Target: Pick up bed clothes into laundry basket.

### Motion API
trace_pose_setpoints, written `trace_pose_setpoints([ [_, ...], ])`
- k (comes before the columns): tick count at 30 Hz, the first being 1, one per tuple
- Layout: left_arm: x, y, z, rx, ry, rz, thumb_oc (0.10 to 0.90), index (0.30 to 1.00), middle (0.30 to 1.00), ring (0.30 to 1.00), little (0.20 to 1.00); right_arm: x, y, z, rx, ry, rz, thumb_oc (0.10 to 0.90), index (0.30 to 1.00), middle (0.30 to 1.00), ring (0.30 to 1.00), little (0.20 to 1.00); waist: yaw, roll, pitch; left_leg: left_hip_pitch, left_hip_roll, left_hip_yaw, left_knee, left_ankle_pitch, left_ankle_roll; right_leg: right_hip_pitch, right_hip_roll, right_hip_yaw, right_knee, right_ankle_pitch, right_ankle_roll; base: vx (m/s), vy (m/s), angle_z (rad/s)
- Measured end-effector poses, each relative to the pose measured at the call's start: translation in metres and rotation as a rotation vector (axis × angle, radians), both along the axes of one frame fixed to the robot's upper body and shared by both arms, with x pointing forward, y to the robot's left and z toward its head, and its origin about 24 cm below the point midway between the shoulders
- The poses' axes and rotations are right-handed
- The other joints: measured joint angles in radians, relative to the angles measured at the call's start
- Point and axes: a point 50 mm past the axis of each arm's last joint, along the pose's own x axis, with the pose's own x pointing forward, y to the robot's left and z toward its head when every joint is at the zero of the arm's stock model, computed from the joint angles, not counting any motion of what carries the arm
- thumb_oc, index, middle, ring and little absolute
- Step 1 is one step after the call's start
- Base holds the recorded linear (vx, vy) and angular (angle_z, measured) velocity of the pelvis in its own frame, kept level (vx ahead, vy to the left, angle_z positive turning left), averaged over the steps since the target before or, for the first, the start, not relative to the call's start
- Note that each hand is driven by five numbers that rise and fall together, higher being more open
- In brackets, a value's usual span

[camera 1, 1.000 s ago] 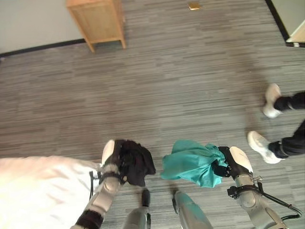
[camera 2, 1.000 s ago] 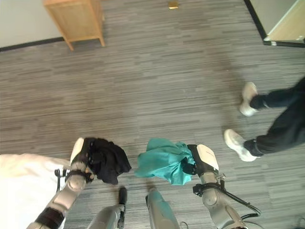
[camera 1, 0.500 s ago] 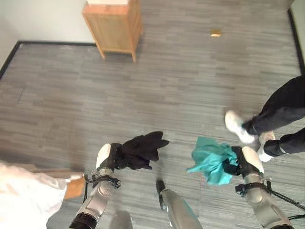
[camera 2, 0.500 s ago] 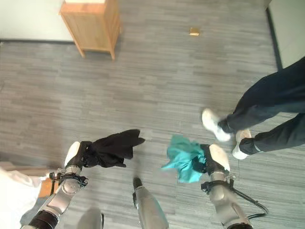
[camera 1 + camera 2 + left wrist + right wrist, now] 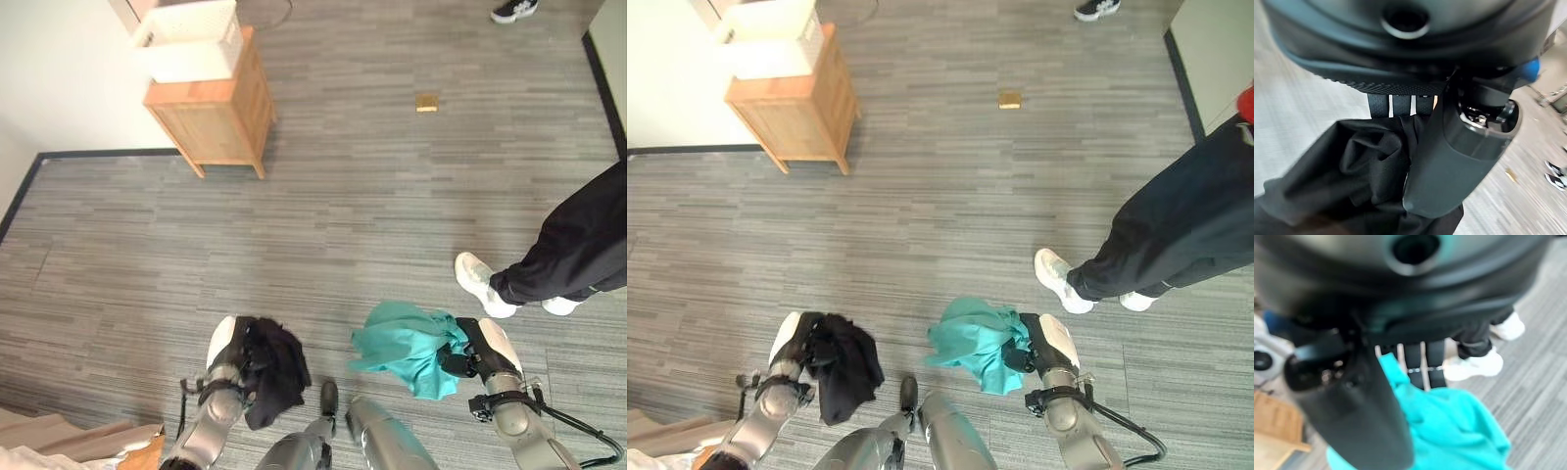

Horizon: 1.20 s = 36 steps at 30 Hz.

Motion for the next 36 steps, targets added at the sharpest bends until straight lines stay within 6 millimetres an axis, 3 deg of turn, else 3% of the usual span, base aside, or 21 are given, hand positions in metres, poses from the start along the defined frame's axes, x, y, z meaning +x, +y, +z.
trace_pose_setpoints([
  [1, -0.001, -0.001, -0.002, -0.012, 0.011, 0.007, 0.400, 0.300, 0.300, 0.300, 0.300, -0.003, 0.004, -0.005, 0.039, 0.022, -0.005, 0.400, 0.300, 0.300, 0.300, 0.300, 0.011, -0.007, 0.004, 0.040, 0.019, -0.010, 0.002, -0.008, -0.012, 0.063, -0.018, -0.054, -0.081, 0.130, -0.022, 0.04, -0.198, 0.02],
  [2, -0.002, -0.003, -0.001, -0.014, 0.003, -0.007, 0.400, 0.300, 0.300, 0.300, 0.300, -0.003, 0.008, -0.006, 0.055, 0.031, 0.024, 0.400, 0.300, 0.300, 0.300, 0.300, 0.024, -0.013, 0.005, 0.045, 0.036, 0.001, 0.025, -0.023, -0.040, 0.141, -0.012, -0.058, -0.180, 0.172, -0.061, 0.07, -0.147, 0.07],
  [3, -0.004, -0.004, -0.001, -0.022, -0.003, -0.013, 0.400, 0.300, 0.300, 0.300, 0.300, -0.002, 0.010, -0.005, 0.068, 0.023, 0.037, 0.400, 0.300, 0.300, 0.300, 0.300, 0.021, -0.011, 0.003, 0.062, 0.062, 0.008, 0.014, -0.026, -0.053, 0.195, -0.004, -0.076, -0.238, 0.182, -0.076, 0.10, -0.171, 0.12],
  [4, -0.016, 0.009, -0.008, -0.002, 0.025, -0.015, 0.400, 0.300, 0.300, 0.300, 0.300, 0.017, 0.006, 0.012, 0.081, -0.058, 0.032, 0.400, 0.300, 0.300, 0.300, 0.300, 0.024, 0.007, -0.004, 0.025, 0.100, 0.012, -0.010, -0.029, -0.104, 0.343, 0.073, -0.094, -0.437, 0.209, -0.118, 0.00, 0.057, 0.20],
  [5, -0.018, 0.012, -0.012, -0.123, 0.057, 0.033, 0.400, 0.300, 0.300, 0.300, 0.300, 0.012, 0.005, -0.002, 0.269, -0.046, -0.068, 0.400, 0.300, 0.300, 0.300, 0.300, 0.017, 0.002, -0.003, 0.038, 0.112, 0.044, -0.007, -0.035, -0.112, 0.362, 0.074, -0.083, -0.436, 0.213, -0.130, -0.02, 0.201, 0.05],
  [6, -0.021, 0.020, -0.019, -0.208, 0.097, 0.101, 0.400, 0.300, 0.300, 0.300, 0.300, 0.011, 0.008, -0.019, 0.446, -0.038, -0.216, 0.400, 0.300, 0.300, 0.300, 0.300, 0.016, -0.027, 0.000, 0.046, 0.111, 0.087, 0.032, -0.069, -0.153, 0.405, 0.061, -0.075, -0.445, 0.222, -0.172, -0.01, 0.296, 0.08],
  [8, -0.029, 0.029, -0.032, -0.204, 0.160, 0.151, 0.400, 0.300, 0.300, 0.300, 0.300, -0.007, 0.012, -0.044, 0.520, 0.060, -0.319, 0.400, 0.300, 0.300, 0.300, 0.300, -0.001, -0.051, -0.022, 0.046, 0.155, 0.188, 0.066, -0.095, -0.139, 0.440, 0.051, -0.098, -0.450, 0.190, -0.176, 0.00, 0.186, 0.28],
  [9, -0.033, 0.034, -0.036, -0.200, 0.176, 0.173, 0.400, 0.300, 0.300, 0.300, 0.300, -0.017, 0.013, -0.053, 0.515, 0.107, -0.329, 0.400, 0.300, 0.300, 0.300, 0.300, -0.010, -0.055, -0.032, 0.039, 0.187, 0.198, 0.050, -0.092, -0.143, 0.449, 0.051, -0.101, -0.450, 0.181, -0.178, -0.04, 0.182, 0.23],
  [12, -0.031, 0.042, -0.033, -0.186, 0.168, 0.195, 0.400, 0.300, 0.300, 0.300, 0.300, -0.032, 0.013, -0.064, 0.451, 0.197, -0.318, 0.400, 0.300, 0.300, 0.300, 0.300, -0.013, -0.081, -0.047, 0.019, 0.230, 0.170, -0.016, -0.061, -0.190, 0.449, 0.038, -0.127, -0.450, 0.179, -0.162, -0.05, 0.154, 0.14],
  [15, -0.028, 0.042, -0.028, -0.168, 0.144, 0.178, 0.400, 0.300, 0.300, 0.300, 0.300, -0.031, 0.007, -0.059, 0.347, 0.217, -0.243, 0.400, 0.300, 0.300, 0.300, 0.300, -0.006, -0.094, -0.073, 0.011, 0.225, 0.167, -0.016, -0.042, -0.175, 0.450, 0.036, -0.135, -0.450, 0.170, -0.149, -0.05, 0.079, 0.09],
  [16, -0.028, 0.048, -0.025, -0.144, 0.138, 0.178, 0.400, 0.300, 0.300, 0.300, 0.300, -0.021, 0.010, -0.053, 0.306, 0.198, -0.191, 0.400, 0.300, 0.300, 0.300, 0.300, -0.006, -0.122, -0.088, 0.012, 0.214, 0.159, -0.015, 0.010, -0.158, 0.452, 0.021, -0.124, -0.450, 0.156, -0.128, -0.02, 0.060, 0.06],
  [20, -0.026, 0.066, -0.018, -0.083, 0.126, 0.183, 0.400, 0.300, 0.300, 0.300, 0.300, 0.003, 0.025, -0.034, 0.269, 0.117, -0.073, 0.400, 0.300, 0.300, 0.300, 0.300, -0.004, -0.197, -0.135, 0.015, 0.160, 0.147, -0.010, 0.005, -0.127, 0.461, -0.032, -0.123, -0.446, 0.131, -0.080, -0.01, 0.090, 0.14],
  [21, -0.024, 0.069, -0.015, -0.075, 0.115, 0.185, 0.400, 0.300, 0.300, 0.300, 0.300, 0.011, 0.027, -0.027, 0.262, 0.086, -0.053, 0.400, 0.300, 0.300, 0.300, 0.300, 0.002, -0.203, -0.139, 0.016, 0.154, 0.145, -0.011, 0.004, -0.121, 0.464, -0.039, -0.122, -0.445, 0.131, -0.064, 0.03, 0.174, 0.09],
  [22, -0.019, 0.074, -0.006, -0.069, 0.079, 0.188, 0.400, 0.300, 0.300, 0.300, 0.300, 0.028, 0.032, -0.009, 0.244, 0.013, -0.001, 0.400, 0.300, 0.300, 0.300, 0.300, 0.018, -0.205, -0.140, 0.017, 0.144, 0.146, -0.011, 0.002, -0.115, 0.462, -0.050, -0.120, -0.445, 0.129, -0.040, 0.01, 0.096, 0.03],
  [26, -0.002, 0.076, 0.037, -0.060, -0.107, 0.142, 0.400, 0.300, 0.300, 0.300, 0.300, 0.069, 0.036, 0.047, 0.175, -0.192, 0.109, 0.400, 0.300, 0.300, 0.300, 0.300, 0.076, -0.205, -0.139, 0.019, 0.123, 0.141, -0.015, -0.005, -0.089, 0.464, -0.070, -0.124, -0.438, 0.126, -0.028, 0.07, 0.105, 0.07],
  [27, 0.002, 0.078, 0.050, -0.046, -0.162, 0.123, 0.400, 0.300, 0.300, 0.300, 0.300, 0.076, 0.037, 0.059, 0.166, -0.241, 0.130, 0.400, 0.300, 0.300, 0.300, 0.300, 0.091, -0.201, -0.136, 0.022, 0.122, 0.135, -0.016, -0.023, -0.079, 0.455, -0.063, -0.122, -0.404, 0.124, -0.025, 0.17, 0.098, 0.15],
  [28, 0.007, 0.077, 0.061, -0.053, -0.220, 0.115, 0.400, 0.300, 0.300, 0.300, 0.300, 0.081, 0.035, 0.072, 0.146, -0.285, 0.152, 0.400, 0.300, 0.300, 0.300, 0.300, 0.097, -0.177, -0.119, 0.035, 0.139, 0.115, -0.015, -0.016, -0.073, 0.419, -0.036, -0.126, -0.295, 0.095, 0.010, 0.17, 0.108, 0.27],
  [30, 0.013, 0.074, 0.074, -0.065, -0.304, 0.130, 0.400, 0.300, 0.300, 0.300, 0.300, 0.083, 0.033, 0.084, 0.113, -0.331, 0.161, 0.400, 0.300, 0.300, 0.300, 0.300, 0.089, -0.147, -0.094, 0.052, 0.146, 0.059, -0.010, -0.016, -0.047, 0.349, 0.001, -0.118, -0.099, 0.055, 0.060, 0.27, 0.137, 0.59],
  [31, 0.015, 0.074, 0.080, -0.071, -0.336, 0.142, 0.400, 0.300, 0.300, 0.300, 0.300, 0.083, 0.032, 0.085, 0.103, -0.343, 0.157, 0.400, 0.300, 0.300, 0.300, 0.300, 0.079, -0.148, -0.089, 0.063, 0.136, 0.040, -0.010, -0.014, -0.039, 0.315, 0.000, -0.120, -0.007, 0.011, 0.087, 0.36, 0.129, 0.83],
  [33, 0.019, 0.073, 0.088, -0.077, -0.382, 0.156, 0.400, 0.300, 0.300, 0.300, 0.300, 0.080, 0.029, 0.087, 0.101, -0.361, 0.139, 0.400, 0.300, 0.300, 0.300, 0.300, 0.067, -0.145, -0.084, 0.062, 0.117, -0.018, -0.010, -0.016, -0.027, 0.288, 0.013, -0.089, -0.023, -0.004, 0.070, 0.41, 0.102, 0.78],
  [36, 0.024, 0.075, 0.097, -0.079, -0.423, 0.167, 0.400, 0.300, 0.300, 0.300, 0.300, 0.075, 0.031, 0.092, 0.106, -0.389, 0.150, 0.400, 0.300, 0.300, 0.300, 0.300, 0.041, -0.127, -0.056, 0.031, 0.129, -0.111, -0.009, -0.024, -0.009, 0.182, 0.093, -0.068, -0.131, 0.012, 0.045, 0.54, -0.047, 0.85],
])
